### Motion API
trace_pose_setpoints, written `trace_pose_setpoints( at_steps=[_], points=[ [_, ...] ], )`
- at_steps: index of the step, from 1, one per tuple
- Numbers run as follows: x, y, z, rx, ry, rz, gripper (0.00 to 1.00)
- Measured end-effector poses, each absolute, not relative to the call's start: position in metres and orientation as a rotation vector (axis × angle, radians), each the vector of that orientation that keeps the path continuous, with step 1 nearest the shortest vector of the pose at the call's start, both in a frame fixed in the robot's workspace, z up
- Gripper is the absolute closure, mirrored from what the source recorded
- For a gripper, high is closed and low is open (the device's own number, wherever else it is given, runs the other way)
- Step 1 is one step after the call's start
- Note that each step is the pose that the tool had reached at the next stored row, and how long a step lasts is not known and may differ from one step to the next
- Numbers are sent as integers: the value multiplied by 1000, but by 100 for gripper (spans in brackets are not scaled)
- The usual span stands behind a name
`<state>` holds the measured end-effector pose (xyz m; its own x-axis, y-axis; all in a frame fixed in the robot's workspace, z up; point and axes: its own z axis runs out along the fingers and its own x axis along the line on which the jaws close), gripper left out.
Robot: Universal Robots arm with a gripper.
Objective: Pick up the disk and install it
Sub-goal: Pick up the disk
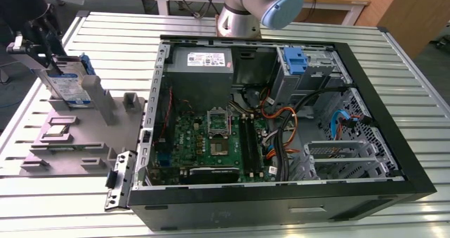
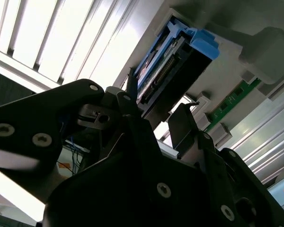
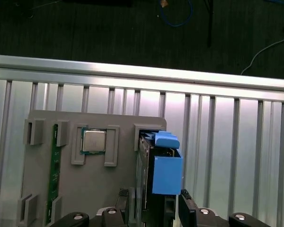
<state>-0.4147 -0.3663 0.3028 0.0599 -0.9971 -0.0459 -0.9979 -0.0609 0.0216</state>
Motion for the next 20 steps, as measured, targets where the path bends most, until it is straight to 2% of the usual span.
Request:
trace_pose_setpoints(
  at_steps=[20],
  points=[
    [-415,-366,303,-2275,2142,75,47]
  ],
)
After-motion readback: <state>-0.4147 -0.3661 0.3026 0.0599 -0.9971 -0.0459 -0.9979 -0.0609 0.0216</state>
